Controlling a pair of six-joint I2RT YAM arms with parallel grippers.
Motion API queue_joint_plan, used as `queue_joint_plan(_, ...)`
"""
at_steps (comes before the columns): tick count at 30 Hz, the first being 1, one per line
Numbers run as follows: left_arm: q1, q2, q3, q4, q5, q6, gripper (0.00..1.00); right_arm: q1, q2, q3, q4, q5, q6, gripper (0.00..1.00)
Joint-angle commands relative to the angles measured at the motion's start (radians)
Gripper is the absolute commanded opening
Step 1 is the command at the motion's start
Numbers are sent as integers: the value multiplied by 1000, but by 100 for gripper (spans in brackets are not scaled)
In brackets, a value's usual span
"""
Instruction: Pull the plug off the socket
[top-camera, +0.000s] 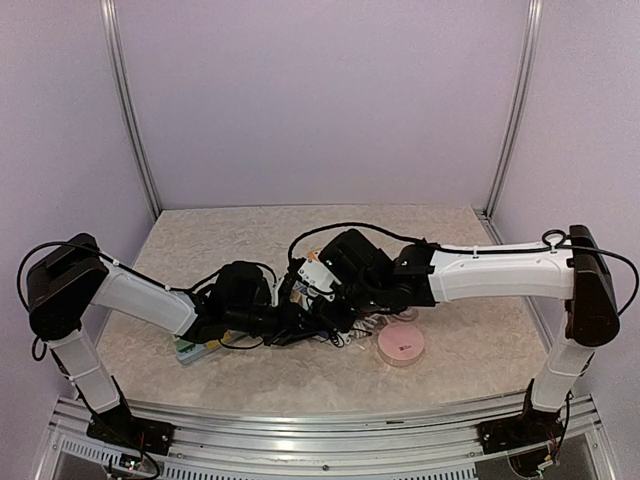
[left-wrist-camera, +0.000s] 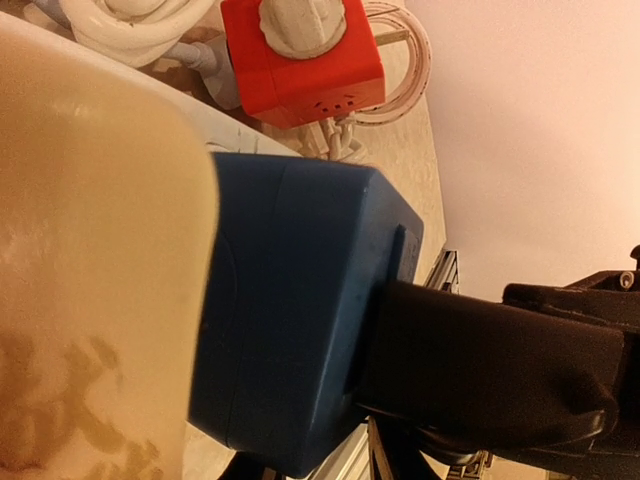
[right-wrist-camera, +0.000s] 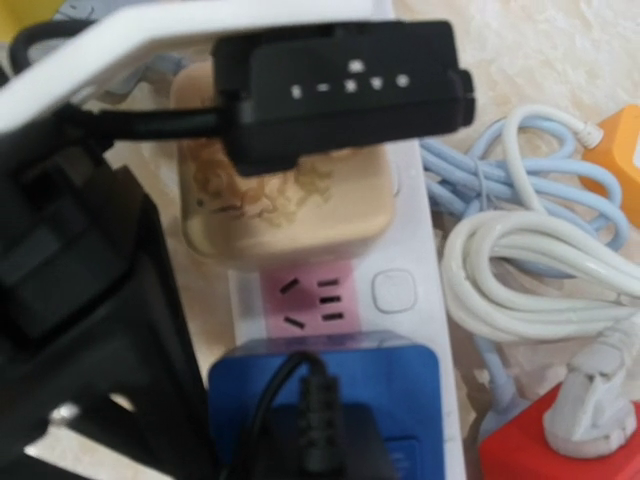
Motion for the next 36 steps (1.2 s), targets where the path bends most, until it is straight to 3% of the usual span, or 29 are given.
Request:
queue_joint_plan(1,29,55,-21,-173,-93,12,27,58,3,-10,-5,41,0,0)
queue_joint_plan(14,31,62,-19,-173,-88,14,26,79,8,-1,-20,121,-34,0)
queue_joint_plan(28,33,62,-21,-181,-85,18,23,-15,6,-1,-8,-46,58,0)
queue_joint_plan(36,33,60,-22,-181,-86,18,23,-24,4,0,-9,-56,63,0)
